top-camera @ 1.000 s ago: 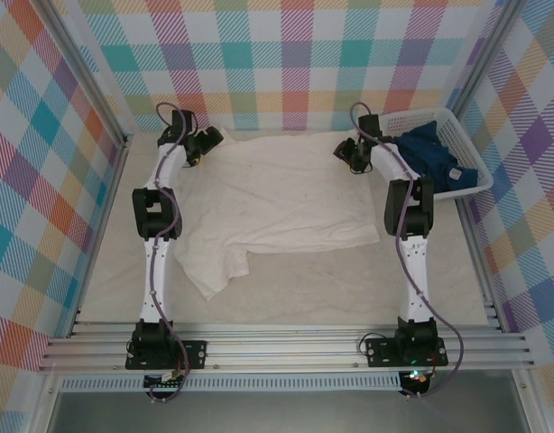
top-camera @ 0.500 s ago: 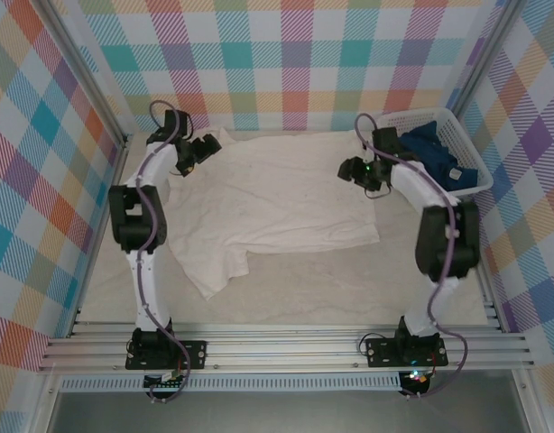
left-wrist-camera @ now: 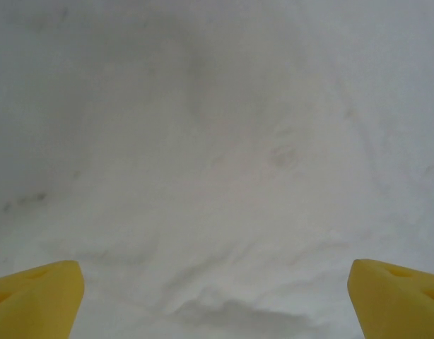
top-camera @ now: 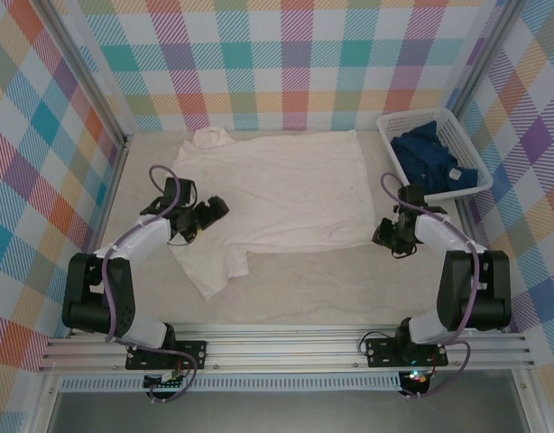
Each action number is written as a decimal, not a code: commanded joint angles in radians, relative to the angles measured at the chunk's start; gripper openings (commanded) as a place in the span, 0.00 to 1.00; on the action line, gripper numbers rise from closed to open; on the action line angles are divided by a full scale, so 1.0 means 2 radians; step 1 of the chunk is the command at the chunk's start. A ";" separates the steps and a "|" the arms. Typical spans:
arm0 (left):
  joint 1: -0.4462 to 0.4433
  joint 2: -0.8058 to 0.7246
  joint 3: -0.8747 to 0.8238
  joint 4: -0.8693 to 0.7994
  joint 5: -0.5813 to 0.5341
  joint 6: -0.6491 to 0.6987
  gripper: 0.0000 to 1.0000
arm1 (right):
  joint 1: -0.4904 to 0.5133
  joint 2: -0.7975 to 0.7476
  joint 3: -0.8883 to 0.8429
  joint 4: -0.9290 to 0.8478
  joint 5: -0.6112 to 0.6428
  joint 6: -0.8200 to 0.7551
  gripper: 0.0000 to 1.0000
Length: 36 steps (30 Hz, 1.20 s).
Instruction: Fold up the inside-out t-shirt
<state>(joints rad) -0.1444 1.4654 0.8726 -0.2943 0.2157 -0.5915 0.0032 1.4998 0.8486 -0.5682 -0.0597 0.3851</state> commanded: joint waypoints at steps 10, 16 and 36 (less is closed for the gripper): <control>-0.004 -0.054 -0.014 -0.023 -0.023 0.015 0.97 | 0.001 0.070 0.031 0.047 -0.006 0.009 0.33; -0.004 -0.052 -0.016 -0.024 -0.027 0.020 0.96 | 0.002 0.076 0.035 0.052 -0.005 0.008 0.38; -0.007 -0.148 -0.047 -0.130 -0.055 0.024 0.96 | 0.037 0.115 0.066 -0.010 0.042 -0.001 0.09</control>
<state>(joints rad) -0.1501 1.2003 0.8074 -0.4587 0.1368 -0.5564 0.0605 1.7145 0.9886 -0.5674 0.0425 0.3832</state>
